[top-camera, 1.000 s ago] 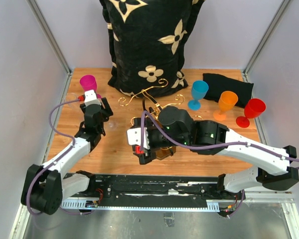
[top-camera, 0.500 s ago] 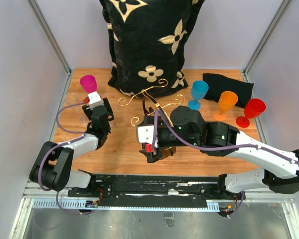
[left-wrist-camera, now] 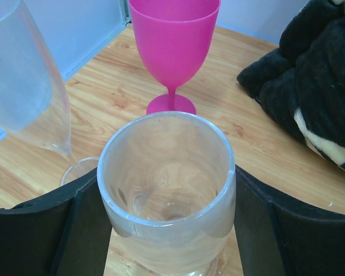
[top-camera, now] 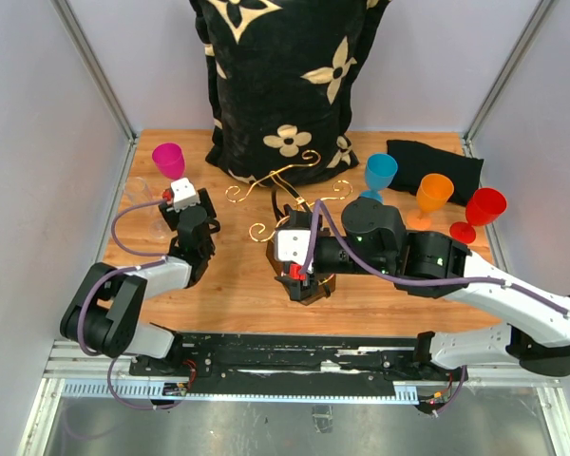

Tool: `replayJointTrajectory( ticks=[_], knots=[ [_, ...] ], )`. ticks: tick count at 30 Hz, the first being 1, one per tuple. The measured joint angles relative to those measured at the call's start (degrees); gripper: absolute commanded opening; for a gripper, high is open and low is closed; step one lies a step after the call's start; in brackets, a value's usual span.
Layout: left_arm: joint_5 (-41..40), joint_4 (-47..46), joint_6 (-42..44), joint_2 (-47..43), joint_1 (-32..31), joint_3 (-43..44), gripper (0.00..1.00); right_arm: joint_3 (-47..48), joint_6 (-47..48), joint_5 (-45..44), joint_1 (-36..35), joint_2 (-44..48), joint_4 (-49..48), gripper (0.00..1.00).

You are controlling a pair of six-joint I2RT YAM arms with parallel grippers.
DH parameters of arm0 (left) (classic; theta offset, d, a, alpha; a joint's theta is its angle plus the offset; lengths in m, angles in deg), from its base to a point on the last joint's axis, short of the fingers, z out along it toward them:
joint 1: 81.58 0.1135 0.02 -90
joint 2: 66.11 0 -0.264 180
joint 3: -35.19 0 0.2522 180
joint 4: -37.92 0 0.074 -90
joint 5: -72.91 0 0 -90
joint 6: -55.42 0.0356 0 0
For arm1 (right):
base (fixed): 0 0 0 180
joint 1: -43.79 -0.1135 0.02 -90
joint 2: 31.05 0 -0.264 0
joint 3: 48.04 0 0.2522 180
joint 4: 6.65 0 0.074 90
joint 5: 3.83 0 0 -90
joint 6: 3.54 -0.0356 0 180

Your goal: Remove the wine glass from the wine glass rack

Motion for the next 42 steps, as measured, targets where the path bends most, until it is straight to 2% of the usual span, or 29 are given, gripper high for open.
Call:
replayJointTrajectory(
  ticks=[3, 6, 11, 22, 28, 33, 40, 42],
  knots=[
    [-0.22, 0.26, -0.11, -0.46, -0.37, -0.33, 0.73, 0.0, 0.0, -0.07, 0.07, 0.11, 0.0, 0.85],
    [-0.57, 0.52, 0.04, -0.55, -0.92, -0.33, 0.87, 0.0, -0.02, -0.04, 0.07, 0.11, 0.02, 0.85],
    [-1.31, 0.48, 0.76, -0.55, -1.95, -0.33, 0.99, 0.0, -0.02, -0.04, 0.09, 0.11, 0.02, 0.85],
    [-3.17, -0.22, 2.99, -0.7, -3.21, -0.33, 1.0, -0.07, -0.02, -0.09, 0.87, 0.11, 0.04, 0.85],
    [-3.15, 3.93, 3.15, -6.45, -3.37, 0.85, 1.0, -0.07, -0.04, -0.11, 1.25, 0.13, 0.0, 0.85],
    [-3.08, 16.0, -1.18, -13.22, -3.56, 5.62, 1.0, 0.11, -2.82, 0.72, 3.3, 0.04, 0.07, 0.88],
    [-1.75, 38.99, -9.66, -20.22, -3.85, 15.56, 1.0, 5.03, -11.65, 2.29, 10.51, -3.13, 0.07, 0.99],
    [-0.66, 46.23, -11.8, -21.46, -4.02, 19.67, 1.0, 7.02, -14.86, 3.15, 12.92, -4.22, 0.22, 0.98]
  ],
)
